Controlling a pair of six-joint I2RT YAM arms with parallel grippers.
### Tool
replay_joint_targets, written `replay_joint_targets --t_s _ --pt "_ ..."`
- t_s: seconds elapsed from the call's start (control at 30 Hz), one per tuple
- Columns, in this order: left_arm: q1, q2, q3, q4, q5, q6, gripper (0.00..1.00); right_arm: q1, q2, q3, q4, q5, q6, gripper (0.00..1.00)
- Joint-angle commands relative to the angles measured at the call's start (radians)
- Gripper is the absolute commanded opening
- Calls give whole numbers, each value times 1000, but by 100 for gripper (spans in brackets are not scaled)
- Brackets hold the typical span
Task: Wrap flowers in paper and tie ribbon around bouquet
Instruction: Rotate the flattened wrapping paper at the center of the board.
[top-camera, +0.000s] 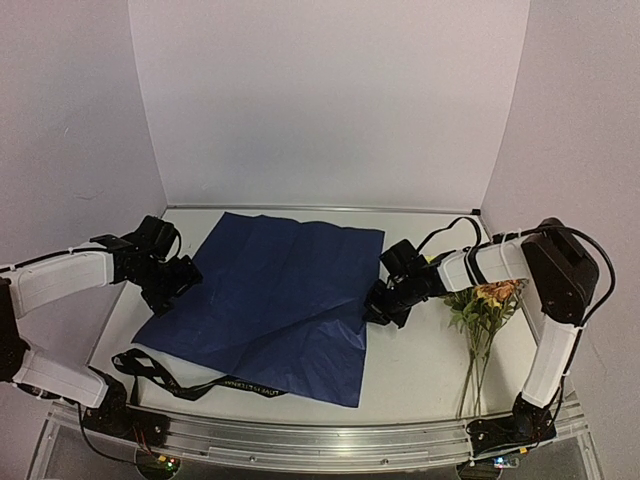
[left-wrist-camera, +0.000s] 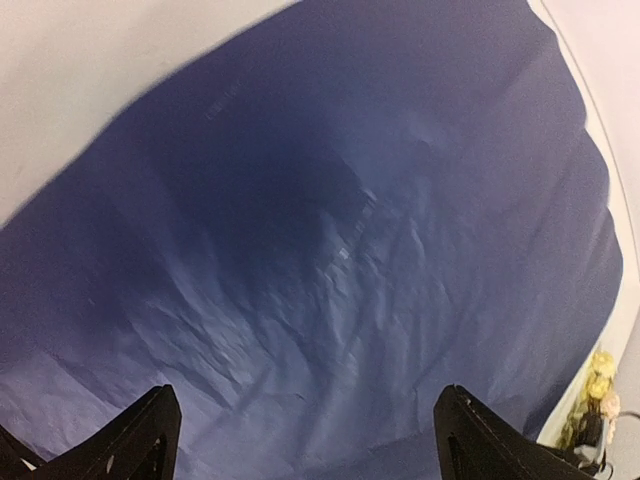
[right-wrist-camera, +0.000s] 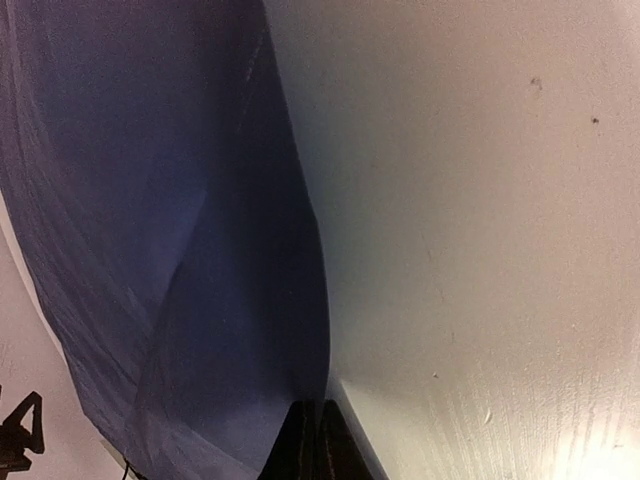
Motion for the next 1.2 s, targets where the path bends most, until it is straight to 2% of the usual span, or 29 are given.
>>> replay_joint_targets --t_s 0.0,0.17,0.27,0.53,0.7,0.8,1.0,1.07,1.17 --pt "50 20 10 -13 -15 0 91 1 -70 -89 26 144 -9 0" --pt "62 35 4 5 19 -9 91 14 -192 -247 33 307 17 0" --pt "74 52 -3 6 20 -15 95 49 -233 -314 52 374 36 0" --pt "97 128 -23 87 93 25 96 77 -201 -298 77 367 70 0" --pt "106 180 -54 152 107 25 91 79 -203 -287 59 372 60 0" --pt "115 212 -72 209 117 26 84 79 -203 -276 35 356 60 0" --pt "123 279 -78 285 118 23 63 79 -205 -268 1 346 64 0" --pt "124 296 -73 298 106 30 54 79 -212 -265 -19 345 65 0" --pt "126 326 -53 301 91 54 33 81 -222 -253 -64 333 74 0"
